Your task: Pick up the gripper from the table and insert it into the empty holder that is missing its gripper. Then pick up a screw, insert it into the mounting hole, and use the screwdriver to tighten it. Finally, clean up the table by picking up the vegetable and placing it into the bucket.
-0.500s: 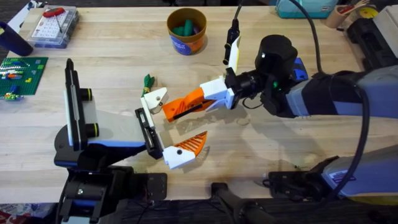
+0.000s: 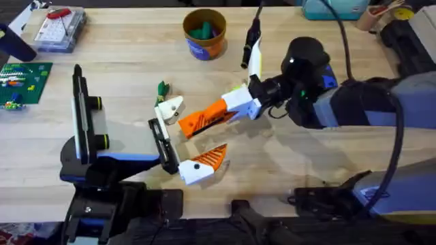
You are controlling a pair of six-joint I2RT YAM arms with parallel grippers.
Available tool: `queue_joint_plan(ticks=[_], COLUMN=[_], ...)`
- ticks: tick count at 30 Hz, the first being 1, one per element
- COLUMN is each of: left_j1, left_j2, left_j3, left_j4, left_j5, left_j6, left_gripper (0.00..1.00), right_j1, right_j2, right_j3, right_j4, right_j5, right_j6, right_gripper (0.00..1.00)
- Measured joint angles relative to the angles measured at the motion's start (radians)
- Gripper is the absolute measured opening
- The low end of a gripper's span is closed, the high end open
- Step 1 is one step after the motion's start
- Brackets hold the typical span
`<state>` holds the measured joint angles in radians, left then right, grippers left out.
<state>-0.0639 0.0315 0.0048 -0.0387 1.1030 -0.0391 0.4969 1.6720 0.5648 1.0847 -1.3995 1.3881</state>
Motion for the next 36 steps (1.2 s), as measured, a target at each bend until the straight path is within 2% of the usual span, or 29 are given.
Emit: queue_joint_plan(ticks=[3, 19, 36], left_j1=[0.000, 0.000, 0.000], left_j2=[0.000, 0.000, 0.000], left_j3=[0.000, 0.000, 0.000], left_j4=[0.000, 0.000, 0.004], left_j5=[0.000, 0.000, -0.003], left_j6=[0.000, 0.000, 0.000], left_gripper=[0.990, 0.990, 0.990], right_j1=[0.000, 0.000, 0.000], right_j2=[0.000, 0.000, 0.000], right_j3=[0.000, 0.000, 0.000], right_j4=[0.051, 0.032, 0.069], right_j5=[-0.003, 0.080, 0.091], right_j6=[0.023, 0.062, 0.093], right_gripper=[0.018, 0.018, 0.018])
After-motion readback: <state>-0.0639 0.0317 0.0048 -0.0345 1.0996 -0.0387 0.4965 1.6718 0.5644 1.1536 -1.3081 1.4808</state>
